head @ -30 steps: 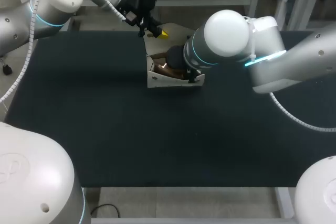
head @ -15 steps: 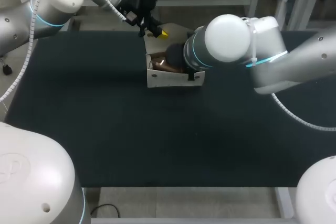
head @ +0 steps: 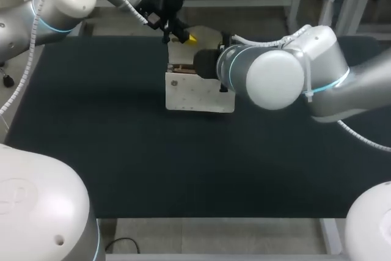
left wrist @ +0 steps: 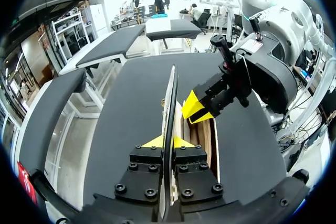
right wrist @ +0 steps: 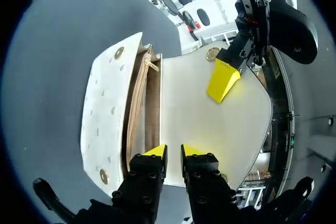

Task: Pick up the bag, open it, inspect its contents, close it, and place it on the opposite side

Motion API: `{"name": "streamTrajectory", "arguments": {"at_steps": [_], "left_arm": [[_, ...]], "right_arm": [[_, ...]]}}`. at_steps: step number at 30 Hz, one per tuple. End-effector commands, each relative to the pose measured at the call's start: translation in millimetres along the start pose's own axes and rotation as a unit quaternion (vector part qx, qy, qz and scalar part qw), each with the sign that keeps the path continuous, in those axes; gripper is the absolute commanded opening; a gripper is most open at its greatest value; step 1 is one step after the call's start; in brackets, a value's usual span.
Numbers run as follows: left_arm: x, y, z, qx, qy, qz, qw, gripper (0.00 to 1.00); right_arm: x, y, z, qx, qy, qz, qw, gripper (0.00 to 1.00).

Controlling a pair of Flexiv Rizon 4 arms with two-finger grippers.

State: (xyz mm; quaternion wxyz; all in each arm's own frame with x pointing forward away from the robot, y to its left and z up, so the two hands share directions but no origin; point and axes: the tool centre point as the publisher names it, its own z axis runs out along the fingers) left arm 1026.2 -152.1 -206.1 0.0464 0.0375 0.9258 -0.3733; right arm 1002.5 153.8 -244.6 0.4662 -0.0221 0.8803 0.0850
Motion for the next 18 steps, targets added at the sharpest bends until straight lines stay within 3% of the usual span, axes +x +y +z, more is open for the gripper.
{"name": "streamTrajectory", "arguments": {"at_steps": [1, 6, 11, 18], "left_arm": [[2.7, 0, 3, -0.004, -0.001, -0.009, 1.0, 0.0], [-5.6, 13, 19, 0.0, 0.012, -0.025, 1.0, 0.0], [-18.7, 24, 29, -0.004, -0.019, -0.03, 0.999, 0.0], [-30.1, 32, 31, 0.004, -0.053, -0.008, 0.999, 0.0]], "right_arm": [[0.8, -2.6, -31, 0.001, -0.052, 0.0, 0.999, 0.19], [1.6, -2.0, -40, 0.001, -0.063, -0.001, 0.998, 0.2], [6.6, -0.7, -45, 0.002, -0.063, -0.004, 0.998, 0.18], [29.1, -5.7, -51, 0.008, -0.044, 0.006, 0.999, 0.02]]}}
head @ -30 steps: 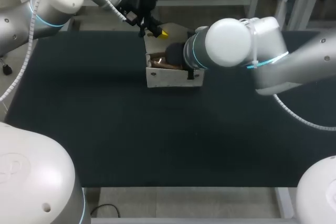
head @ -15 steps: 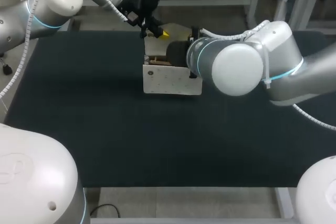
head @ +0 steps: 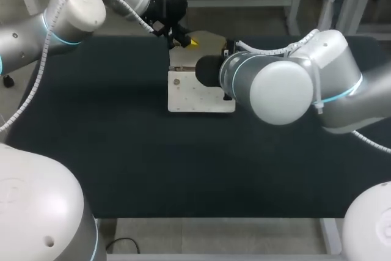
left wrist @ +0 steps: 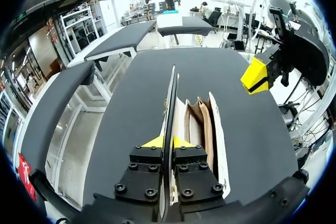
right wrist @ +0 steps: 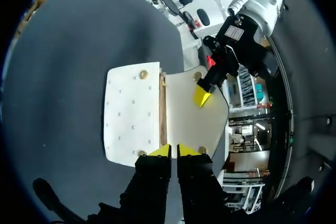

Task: Pick up the bag, open it, inspect its contents, close it, and place it on the opposite side

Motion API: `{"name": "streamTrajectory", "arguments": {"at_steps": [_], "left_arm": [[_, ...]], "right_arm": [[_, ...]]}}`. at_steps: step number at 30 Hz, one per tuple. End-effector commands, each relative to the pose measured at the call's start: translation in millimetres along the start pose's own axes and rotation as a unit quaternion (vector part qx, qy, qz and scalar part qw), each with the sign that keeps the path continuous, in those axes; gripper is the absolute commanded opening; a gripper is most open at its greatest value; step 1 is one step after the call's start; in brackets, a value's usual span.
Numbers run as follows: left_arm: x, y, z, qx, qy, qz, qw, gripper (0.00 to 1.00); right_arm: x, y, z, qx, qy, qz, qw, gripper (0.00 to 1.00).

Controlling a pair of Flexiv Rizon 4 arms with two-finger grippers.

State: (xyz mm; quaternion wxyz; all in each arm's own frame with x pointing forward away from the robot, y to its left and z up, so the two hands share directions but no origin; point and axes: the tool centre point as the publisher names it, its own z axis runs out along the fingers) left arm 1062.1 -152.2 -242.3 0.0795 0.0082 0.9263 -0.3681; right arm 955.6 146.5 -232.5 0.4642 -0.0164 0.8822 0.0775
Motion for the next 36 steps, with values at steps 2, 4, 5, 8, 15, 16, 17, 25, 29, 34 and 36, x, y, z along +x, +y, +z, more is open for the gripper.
{"name": "streamTrajectory", "arguments": {"at_steps": [2, 4, 5, 8, 15, 16, 17, 25, 29, 34, 36], "left_arm": [[-0.4, 5, 4, 0.014, -0.023, 0.019, 0.999, 0.0], [-2.3, 8, 7, 0.014, -0.035, 0.029, 0.999, 0.0], [-2.9, 10, 10, 0.016, -0.04, 0.036, 0.998, 0.0], [-5.6, 18, 18, 0.013, -0.057, 0.043, 0.997, 0.0], [-11.6, 25, 28, -0.002, -0.077, 0.052, 0.996, 0.0], [-11.6, 25, 28, -0.002, -0.077, 0.052, 0.996, 0.0], [-11.6, 25, 28, -0.002, -0.077, 0.052, 0.996, 0.0], [-11.6, 25, 28, -0.002, -0.077, 0.052, 0.996, 0.0], [-11.6, 25, 28, -0.002, -0.077, 0.052, 0.996, 0.0], [-7.6, 31, 31, 0.003, -0.087, 0.076, 0.993, 0.0], [-5.6, 36, 33, -0.001, -0.102, 0.094, 0.99, 0.0]], "right_arm": [[21.3, -7.1, -7, 0.0, -0.04, 0.014, 0.999, 0.0], [33.8, -4.2, -9, -0.001, -0.031, 0.016, 0.999, 0.0], [39.2, -2.8, -8, 0.0, -0.027, 0.016, 1.0, 0.0], [55.0, -0.8, 0, -0.008, -0.008, 0.032, 0.999, 0.0], [55.0, -0.8, 0, -0.008, -0.008, 0.032, 0.999, 0.0], [55.0, -0.8, 0, -0.008, -0.008, 0.032, 0.999, 0.0], [55.0, -0.8, 0, -0.008, -0.008, 0.032, 0.999, 0.0], [55.0, -0.8, 0, -0.008, -0.008, 0.032, 0.999, 0.0], [55.0, -0.8, 0, -0.008, -0.008, 0.032, 0.999, 0.0], [57.8, 0.1, 1, -0.006, -0.009, 0.031, 0.999, 0.0], [68.3, 3.5, 0, -0.002, -0.01, 0.028, 1.0, 0.0]]}}
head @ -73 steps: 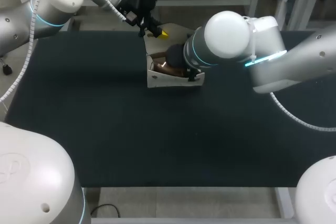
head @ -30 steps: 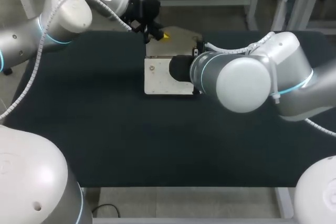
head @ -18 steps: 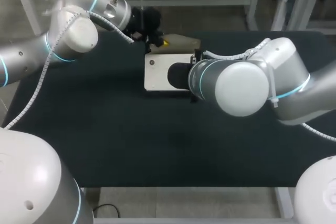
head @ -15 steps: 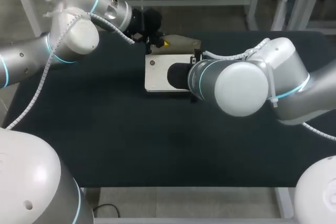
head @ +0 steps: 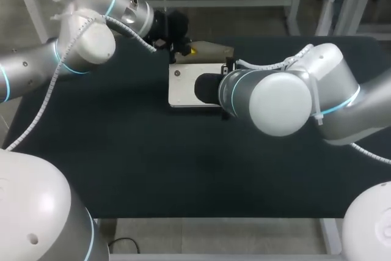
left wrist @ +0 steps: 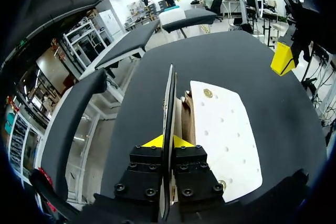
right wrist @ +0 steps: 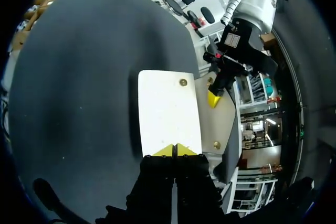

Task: Pick up the bag, open it, inspect its contents, close it, and place it on the opposite side

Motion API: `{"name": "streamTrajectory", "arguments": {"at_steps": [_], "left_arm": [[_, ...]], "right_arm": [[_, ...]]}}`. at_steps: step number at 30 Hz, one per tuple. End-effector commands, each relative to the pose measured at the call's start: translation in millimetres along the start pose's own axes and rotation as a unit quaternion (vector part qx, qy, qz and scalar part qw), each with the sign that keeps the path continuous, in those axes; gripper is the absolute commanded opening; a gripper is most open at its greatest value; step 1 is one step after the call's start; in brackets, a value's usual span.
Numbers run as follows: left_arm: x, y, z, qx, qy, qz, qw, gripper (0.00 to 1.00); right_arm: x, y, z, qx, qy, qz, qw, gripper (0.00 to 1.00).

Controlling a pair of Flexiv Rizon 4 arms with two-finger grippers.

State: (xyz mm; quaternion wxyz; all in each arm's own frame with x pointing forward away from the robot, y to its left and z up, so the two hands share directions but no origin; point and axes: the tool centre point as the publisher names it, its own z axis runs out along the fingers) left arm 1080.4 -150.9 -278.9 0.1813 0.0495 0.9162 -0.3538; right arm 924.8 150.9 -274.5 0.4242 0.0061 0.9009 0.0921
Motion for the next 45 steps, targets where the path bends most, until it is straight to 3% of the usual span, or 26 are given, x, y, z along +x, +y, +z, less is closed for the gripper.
{"name": "streamTrajectory", "arguments": {"at_steps": [1, 10, 16, 23, 34, 45], "left_arm": [[9.3, 9, 5, 0.002, -0.031, 0.024, 0.999, 0.0], [-4.7, 22, 13, -0.021, -0.058, 0.034, 0.998, 0.0], [5.3, 28, 19, -0.007, -0.043, 0.04, 0.998, 0.0], [20.3, 31, 21, -0.004, -0.027, 0.052, 0.998, 0.0], [31.4, 35, 24, -0.012, -0.007, 0.065, 0.998, 0.0], [38.7, 41, 27, -0.016, 0.012, 0.06, 0.998, 0.0]], "right_arm": [[19.8, 0.6, 3, -0.002, -0.051, -0.002, 0.999, 0.0], [52.7, 6.1, 15, -0.014, -0.02, 0.012, 1.0, 0.0], [66.2, 10.5, 20, -0.004, -0.015, 0.003, 1.0, 0.0], [75.4, 2.4, 25, 0.004, -0.01, 0.008, 1.0, 0.0], [85.9, -7.3, 34, 0.016, -0.009, 0.015, 1.0, 0.34], [79.0, -7.7, 46, 0.013, -0.039, -0.002, 0.999, 0.41]]}}
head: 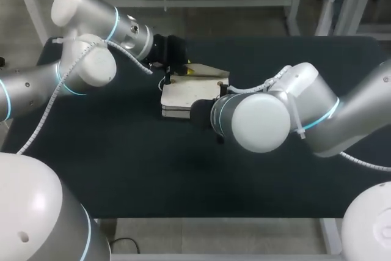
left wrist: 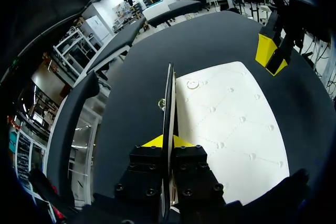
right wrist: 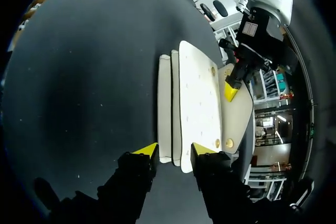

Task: Pick up the bag, open it, inspect its contents, close it, and place it on the opposite side

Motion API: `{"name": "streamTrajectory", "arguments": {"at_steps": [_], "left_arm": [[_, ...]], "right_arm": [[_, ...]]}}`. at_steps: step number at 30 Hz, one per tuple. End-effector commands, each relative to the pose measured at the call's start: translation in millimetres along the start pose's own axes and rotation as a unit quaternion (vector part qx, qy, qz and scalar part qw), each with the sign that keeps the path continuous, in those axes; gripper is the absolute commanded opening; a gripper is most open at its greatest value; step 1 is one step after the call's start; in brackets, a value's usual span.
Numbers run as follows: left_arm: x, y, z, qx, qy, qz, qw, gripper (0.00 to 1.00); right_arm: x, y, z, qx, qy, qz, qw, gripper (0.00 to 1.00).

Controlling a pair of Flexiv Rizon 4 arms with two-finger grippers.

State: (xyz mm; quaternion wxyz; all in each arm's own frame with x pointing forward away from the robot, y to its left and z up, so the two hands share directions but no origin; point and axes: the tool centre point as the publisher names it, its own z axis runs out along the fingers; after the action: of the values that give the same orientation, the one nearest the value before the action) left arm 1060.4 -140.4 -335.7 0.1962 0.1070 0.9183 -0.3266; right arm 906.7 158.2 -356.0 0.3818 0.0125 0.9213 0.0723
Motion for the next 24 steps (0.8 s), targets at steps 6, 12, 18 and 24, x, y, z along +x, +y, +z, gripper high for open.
{"name": "streamTrajectory", "arguments": {"at_steps": [6, 12, 18, 24], "left_arm": [[2.8, 7, -1, 0.006, 0.01, -0.008, 1.0, 0.0], [4.4, 8, -3, 0.007, 0.014, -0.007, 1.0, 0.0], [5.8, 9, -4, 0.008, 0.015, -0.008, 1.0, 0.0], [7.1, 11, -5, 0.009, 0.015, -0.009, 1.0, 0.0]], "right_arm": [[-0.8, 0.4, 19, -0.003, -0.092, -0.01, 0.996, 0.42], [-5.8, 2.5, 29, -0.003, -0.094, -0.012, 0.995, 0.4], [-9.3, 4.0, 35, -0.005, -0.094, -0.01, 0.995, 0.35], [-11.2, 3.5, 40, -0.004, -0.094, -0.005, 0.996, 0.25]]}}
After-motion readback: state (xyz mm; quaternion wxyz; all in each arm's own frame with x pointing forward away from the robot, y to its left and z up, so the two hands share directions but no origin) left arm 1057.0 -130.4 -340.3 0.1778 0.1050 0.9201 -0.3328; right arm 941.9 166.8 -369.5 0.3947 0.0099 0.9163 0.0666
